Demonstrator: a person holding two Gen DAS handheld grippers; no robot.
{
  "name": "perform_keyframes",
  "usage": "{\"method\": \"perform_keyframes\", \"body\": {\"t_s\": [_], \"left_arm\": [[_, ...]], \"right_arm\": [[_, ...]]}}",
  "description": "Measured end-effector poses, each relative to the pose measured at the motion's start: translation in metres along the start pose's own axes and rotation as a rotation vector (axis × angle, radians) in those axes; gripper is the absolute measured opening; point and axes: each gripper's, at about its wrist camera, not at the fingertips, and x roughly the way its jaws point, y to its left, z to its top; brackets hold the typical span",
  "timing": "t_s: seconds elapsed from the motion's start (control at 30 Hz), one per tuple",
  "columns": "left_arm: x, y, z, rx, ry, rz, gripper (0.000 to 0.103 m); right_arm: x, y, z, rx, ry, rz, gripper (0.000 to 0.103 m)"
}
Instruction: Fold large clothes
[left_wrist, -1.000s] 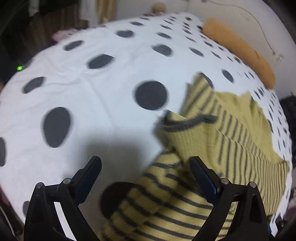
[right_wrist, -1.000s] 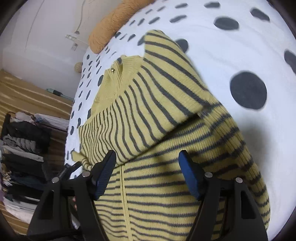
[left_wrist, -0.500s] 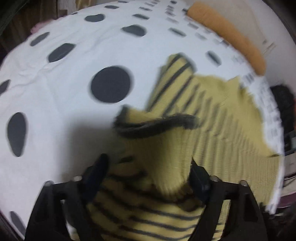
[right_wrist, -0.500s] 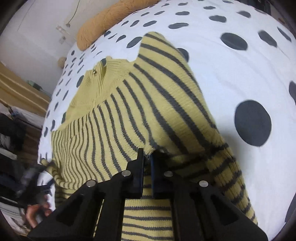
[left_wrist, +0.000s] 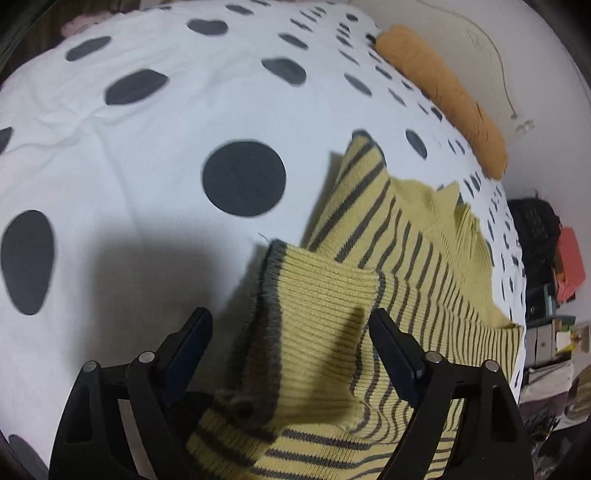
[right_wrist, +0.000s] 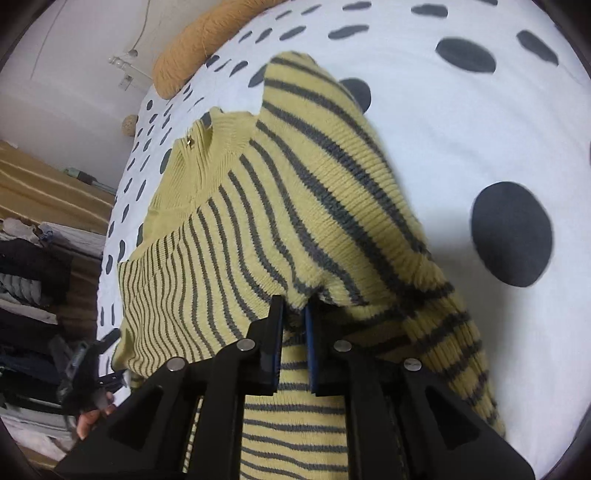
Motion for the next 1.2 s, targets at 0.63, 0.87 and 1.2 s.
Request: {"method": "perform_keyframes", "body": {"t_s": [0.63,0.87,1.2], "left_arm": [[-0.019,-0.045,0.013,0.119,-0.089,-0.187,0.024],[-0.032,-0.026,-0.009,0.179,-0.082,-0.041,0.081],[-0.025,-0.039,-0.024,0.226,0.031,0.015,0.080]], "right_arm": [[-0.049,-0.037,0.021,0.073,-0.070,-0.013,0.027],[-0.043,-0.053,0.022,0.099,-0.066,-0.025,0.054],[-0.031,-0.049,0.021,0.109,-0.058,-0.034,0.055]]}}
